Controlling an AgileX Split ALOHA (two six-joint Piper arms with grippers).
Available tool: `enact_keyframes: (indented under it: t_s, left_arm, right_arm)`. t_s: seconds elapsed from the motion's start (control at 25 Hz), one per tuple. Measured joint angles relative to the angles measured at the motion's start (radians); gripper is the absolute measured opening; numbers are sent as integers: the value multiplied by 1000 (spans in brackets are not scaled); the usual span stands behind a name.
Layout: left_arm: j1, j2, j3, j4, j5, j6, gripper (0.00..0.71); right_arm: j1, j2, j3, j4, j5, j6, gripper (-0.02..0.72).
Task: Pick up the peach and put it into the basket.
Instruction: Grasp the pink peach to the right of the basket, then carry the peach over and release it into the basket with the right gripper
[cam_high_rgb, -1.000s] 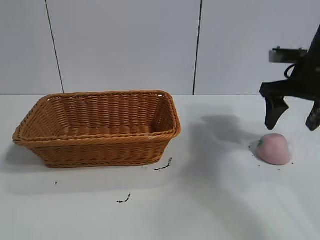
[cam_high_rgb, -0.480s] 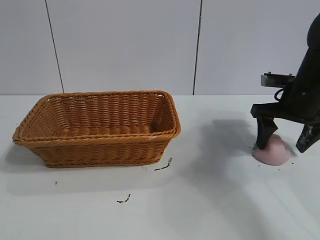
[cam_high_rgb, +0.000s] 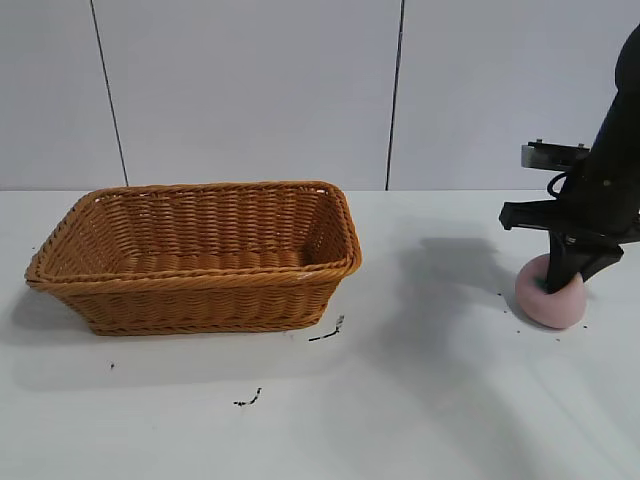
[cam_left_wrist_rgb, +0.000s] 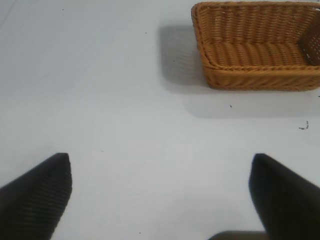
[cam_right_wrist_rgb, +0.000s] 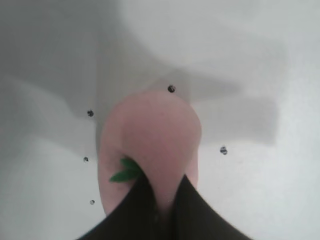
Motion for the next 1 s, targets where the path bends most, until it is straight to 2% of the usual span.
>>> enact_keyframes:
  t_s: [0.12, 0.32, 0.52, 0.72, 1.0]
  left_arm:
    - [0, 0, 0, 0, 0, 0, 693]
    - [0, 0, 0, 0, 0, 0, 693]
    - [0, 0, 0, 0, 0, 0, 693]
    - [0, 0, 0, 0, 0, 0, 693]
    - [0, 0, 0, 0, 0, 0, 693]
  right_arm:
    - [1, -53, -18, 0, 50, -14, -20]
    - [1, -179, -162, 10, 198, -14, -20]
    - [7, -214, -351, 11, 334, 24, -20]
    - [93, -200, -501, 0, 361, 47, -20]
    - [359, -104, -687, 3, 371, 50, -20]
